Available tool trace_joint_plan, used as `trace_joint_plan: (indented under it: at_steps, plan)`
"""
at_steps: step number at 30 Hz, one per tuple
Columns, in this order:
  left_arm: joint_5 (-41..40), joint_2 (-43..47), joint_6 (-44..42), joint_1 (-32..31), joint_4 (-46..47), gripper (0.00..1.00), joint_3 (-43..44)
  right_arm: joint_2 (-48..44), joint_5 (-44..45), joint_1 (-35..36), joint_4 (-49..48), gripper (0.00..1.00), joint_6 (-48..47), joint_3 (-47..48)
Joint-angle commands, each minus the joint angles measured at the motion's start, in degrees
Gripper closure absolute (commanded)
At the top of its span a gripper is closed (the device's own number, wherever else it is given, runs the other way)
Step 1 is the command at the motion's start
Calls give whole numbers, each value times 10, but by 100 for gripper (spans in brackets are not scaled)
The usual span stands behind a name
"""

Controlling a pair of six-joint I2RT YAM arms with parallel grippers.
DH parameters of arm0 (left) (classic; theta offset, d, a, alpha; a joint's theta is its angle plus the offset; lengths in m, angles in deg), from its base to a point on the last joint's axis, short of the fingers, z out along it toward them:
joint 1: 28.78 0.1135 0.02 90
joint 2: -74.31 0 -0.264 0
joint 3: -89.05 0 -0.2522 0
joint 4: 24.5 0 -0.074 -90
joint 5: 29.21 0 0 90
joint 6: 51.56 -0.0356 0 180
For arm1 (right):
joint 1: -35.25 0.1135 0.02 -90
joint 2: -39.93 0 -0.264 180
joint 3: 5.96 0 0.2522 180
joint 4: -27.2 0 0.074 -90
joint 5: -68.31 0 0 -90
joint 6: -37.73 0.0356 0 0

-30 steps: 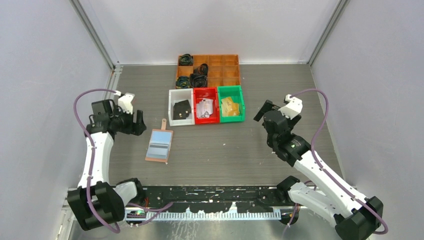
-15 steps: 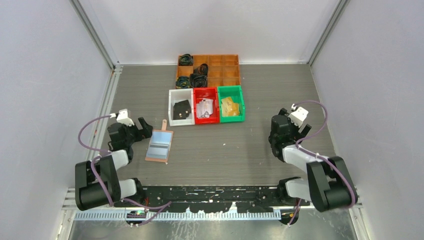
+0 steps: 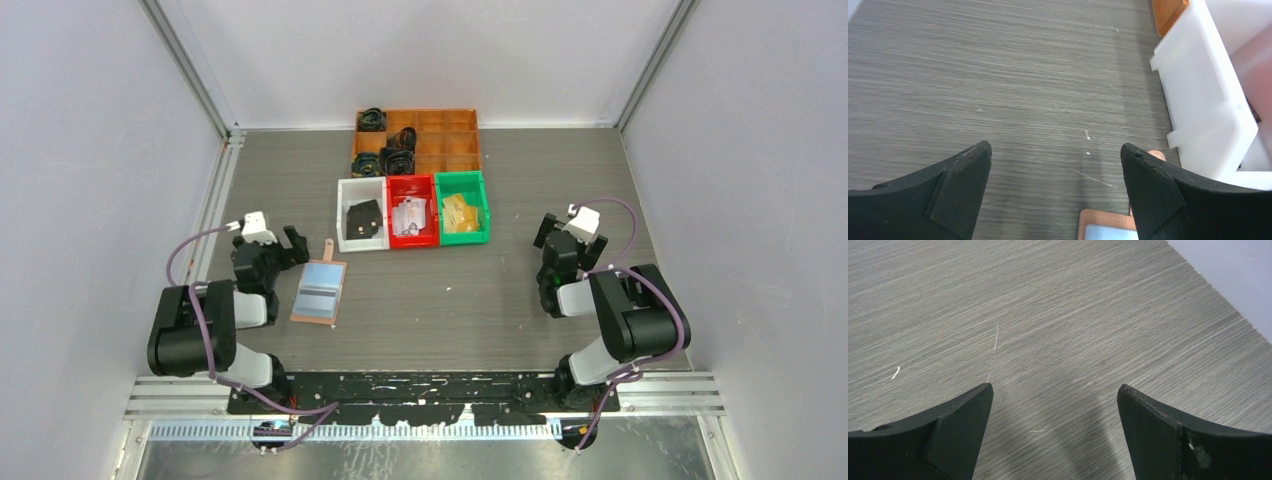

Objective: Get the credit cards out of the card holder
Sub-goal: Reset both arms

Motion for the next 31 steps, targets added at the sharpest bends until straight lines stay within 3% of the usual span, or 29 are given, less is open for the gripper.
trace_joint_plan:
  at_steps: [1, 2, 4, 6, 8, 31]
  plan:
    - [-75, 18, -54, -29, -56, 0, 44, 5, -80, -37, -3, 0, 16, 29]
    - [-93, 11, -45, -30, -111, 0, 77, -1, -94, -47, 15, 1, 25, 32]
    - [-54, -9, -79, -51, -65, 0, 78, 0, -96, -50, 2, 0, 25, 28]
    - [-52, 8, -77, -52, -127, 0, 92, -5, -95, -51, 6, 0, 25, 25]
    - [-52, -5, -78, -52, -90, 0, 86, -5, -95, -51, 6, 1, 25, 25]
    - [-34, -3, -85, -51, -109, 0, 93, -5, -95, -51, 2, 1, 24, 25]
